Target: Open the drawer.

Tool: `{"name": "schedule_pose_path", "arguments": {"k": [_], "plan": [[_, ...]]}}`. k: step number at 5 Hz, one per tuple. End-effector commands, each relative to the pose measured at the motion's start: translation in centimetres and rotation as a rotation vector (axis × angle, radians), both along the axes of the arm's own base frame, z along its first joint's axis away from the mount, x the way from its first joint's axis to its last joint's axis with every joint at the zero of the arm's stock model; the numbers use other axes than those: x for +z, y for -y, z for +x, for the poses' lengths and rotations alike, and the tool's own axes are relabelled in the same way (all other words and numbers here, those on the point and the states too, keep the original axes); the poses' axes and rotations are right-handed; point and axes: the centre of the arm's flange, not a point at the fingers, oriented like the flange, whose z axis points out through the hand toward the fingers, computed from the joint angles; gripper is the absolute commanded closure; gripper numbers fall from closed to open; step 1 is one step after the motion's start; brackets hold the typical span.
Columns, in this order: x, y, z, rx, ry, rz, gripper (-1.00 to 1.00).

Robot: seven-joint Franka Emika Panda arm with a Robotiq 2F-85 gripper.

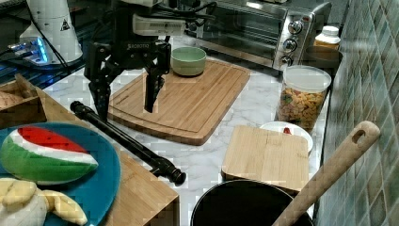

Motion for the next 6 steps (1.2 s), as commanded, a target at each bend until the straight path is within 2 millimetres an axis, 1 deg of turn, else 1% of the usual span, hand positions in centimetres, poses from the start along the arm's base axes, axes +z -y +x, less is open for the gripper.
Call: {"name": "schedule_pose_path", "arguments": {"k": [1,3,4,5,6], "plan": [[0.9,-1.6,2.2,0.186,0.074,-0.013,-1.00],[0.1,-0.3,0.7,0.150,0.033,-0.066,-1.00],[-1.4,-0.1,0.1,0.116,0.046,-0.033,-1.00],[-2.4,0.5,-1.0,0.080,0.043,-0.023,-1.00],[-2.9,1.3,-1.9,0.027,0.001,-0.058,-1.00]]}}
